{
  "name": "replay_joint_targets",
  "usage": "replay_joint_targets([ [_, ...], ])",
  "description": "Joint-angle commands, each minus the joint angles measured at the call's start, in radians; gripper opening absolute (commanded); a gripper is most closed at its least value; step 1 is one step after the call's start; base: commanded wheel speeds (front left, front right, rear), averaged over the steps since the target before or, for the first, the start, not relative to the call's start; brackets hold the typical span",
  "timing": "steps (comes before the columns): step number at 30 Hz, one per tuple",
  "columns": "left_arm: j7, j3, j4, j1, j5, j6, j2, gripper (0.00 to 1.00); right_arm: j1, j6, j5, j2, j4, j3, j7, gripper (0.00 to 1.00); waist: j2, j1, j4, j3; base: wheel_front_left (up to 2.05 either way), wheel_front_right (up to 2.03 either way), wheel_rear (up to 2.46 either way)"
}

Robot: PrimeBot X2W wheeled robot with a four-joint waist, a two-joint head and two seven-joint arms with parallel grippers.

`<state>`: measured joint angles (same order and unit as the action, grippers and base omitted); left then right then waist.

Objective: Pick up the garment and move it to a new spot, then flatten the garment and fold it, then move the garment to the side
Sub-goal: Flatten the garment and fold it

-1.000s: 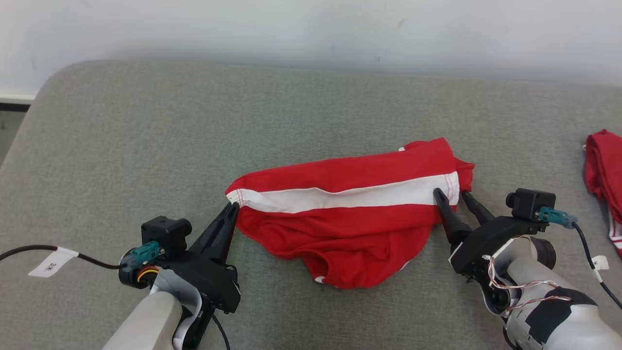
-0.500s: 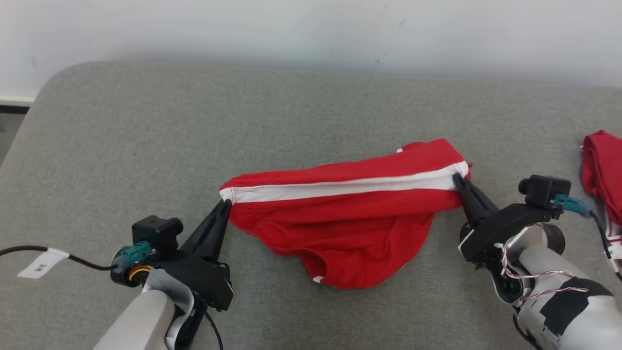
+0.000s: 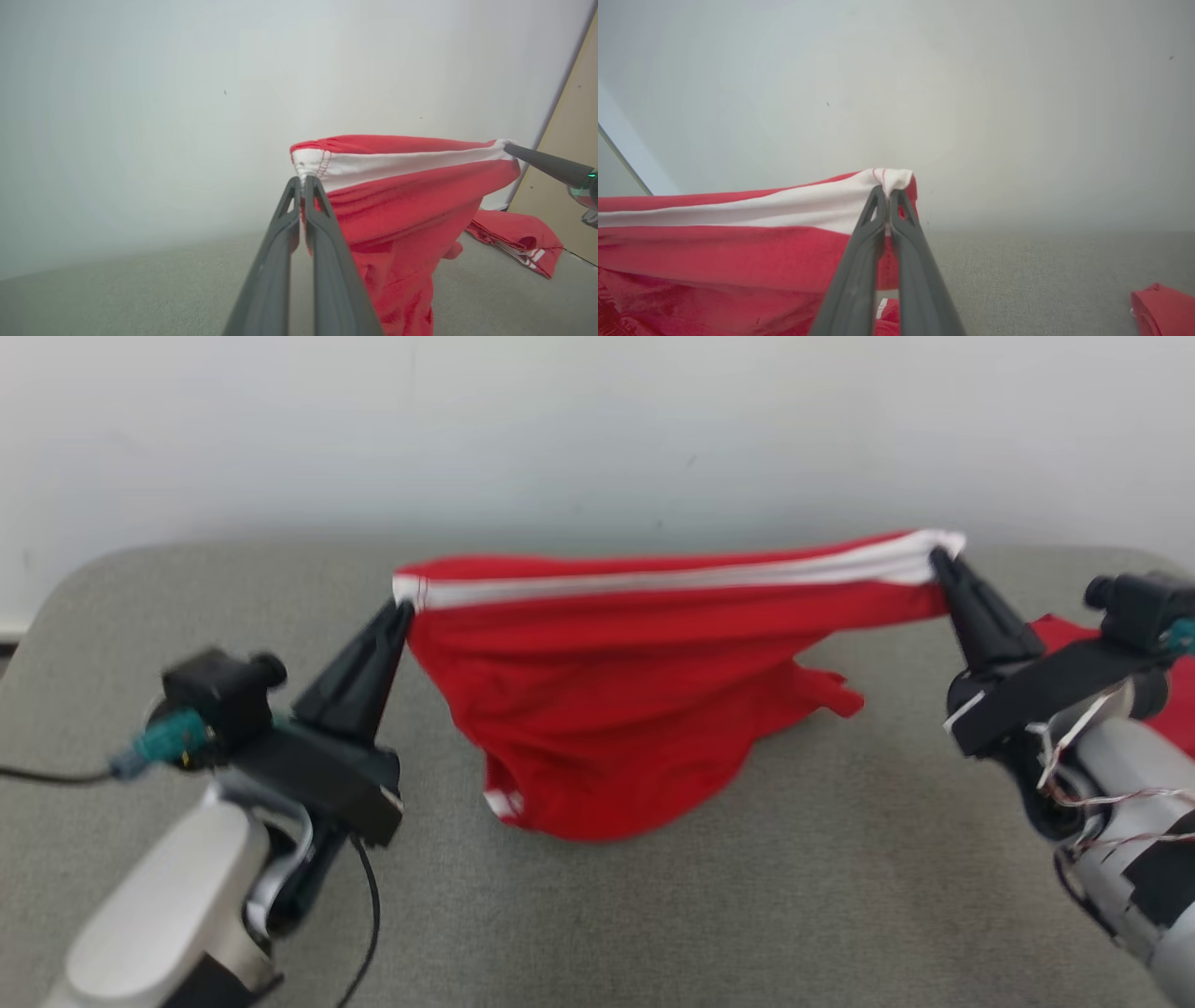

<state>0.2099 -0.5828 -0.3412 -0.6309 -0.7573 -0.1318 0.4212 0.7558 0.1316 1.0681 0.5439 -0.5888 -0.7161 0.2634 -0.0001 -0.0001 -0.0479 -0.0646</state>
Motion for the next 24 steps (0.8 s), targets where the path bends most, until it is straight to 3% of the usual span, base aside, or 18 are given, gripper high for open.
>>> replay_joint_targets([
  [1,-0.011,-0.007,0.025,-0.029,-0.023,0.003,0.02,0.0,0.015,-0.002,0.002,0.018,0.013,0.001,0.001,0.0,0.0001,0.0001,0.035,0.054,0.0,0.0,0.0],
  [7,-0.095,-0.048,0.139,-0.18,-0.118,0.003,0.085,0.0,0.131,-0.002,0.059,0.094,0.071,-0.014,-0.037,0.0,0.0001,0.0001,0.062,0.102,0.0,0.0,0.0],
  [14,-0.169,-0.114,0.209,-0.312,-0.28,0.003,0.123,0.0,0.215,-0.002,0.163,0.153,0.07,-0.024,-0.163,0.0,0.0001,0.0001,0.077,0.134,0.0,0.0,0.0],
  [19,-0.154,-0.223,0.243,-0.261,-0.351,0.003,0.142,0.0,0.132,-0.002,0.173,0.17,0.076,-0.091,-0.209,0.0,0.0001,0.0001,0.083,0.13,0.0,0.0,0.0],
  [24,-0.058,-0.329,0.217,-0.137,-0.35,0.002,0.161,0.0,-0.005,-0.002,0.128,0.141,0.047,-0.167,-0.132,0.0,0.0001,0.0001,0.089,0.109,0.0,0.0,0.0],
])
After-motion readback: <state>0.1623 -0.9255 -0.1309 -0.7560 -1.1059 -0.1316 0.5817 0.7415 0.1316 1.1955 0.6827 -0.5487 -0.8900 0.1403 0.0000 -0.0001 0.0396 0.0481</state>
